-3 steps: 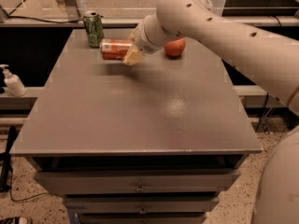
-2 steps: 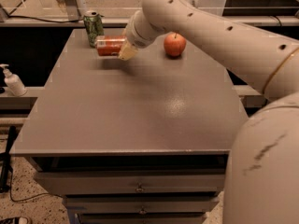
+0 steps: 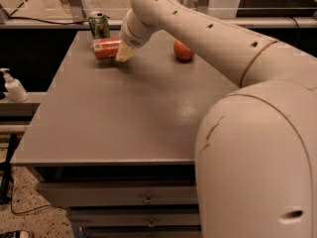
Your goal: Move coke can near green can
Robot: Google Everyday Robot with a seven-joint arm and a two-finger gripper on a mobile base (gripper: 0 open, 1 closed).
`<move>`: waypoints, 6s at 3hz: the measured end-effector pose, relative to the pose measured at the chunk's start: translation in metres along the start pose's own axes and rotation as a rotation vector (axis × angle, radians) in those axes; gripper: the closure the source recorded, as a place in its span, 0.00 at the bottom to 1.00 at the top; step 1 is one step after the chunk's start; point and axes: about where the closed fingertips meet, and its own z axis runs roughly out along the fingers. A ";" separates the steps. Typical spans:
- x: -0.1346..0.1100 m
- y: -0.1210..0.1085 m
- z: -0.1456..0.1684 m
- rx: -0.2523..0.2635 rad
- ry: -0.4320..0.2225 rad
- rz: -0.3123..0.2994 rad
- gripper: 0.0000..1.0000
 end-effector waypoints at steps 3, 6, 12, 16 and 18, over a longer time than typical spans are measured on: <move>-0.009 -0.003 0.021 -0.023 0.009 -0.010 0.36; -0.011 0.000 0.024 -0.037 0.005 -0.013 0.00; -0.016 -0.012 0.029 -0.033 0.010 -0.021 0.40; -0.007 -0.032 -0.080 0.043 0.128 0.020 0.00; 0.004 -0.034 -0.138 0.074 0.122 0.047 0.00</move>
Offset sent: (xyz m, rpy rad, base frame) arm 0.0144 0.0163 -0.0040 -0.0167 0.0099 0.0044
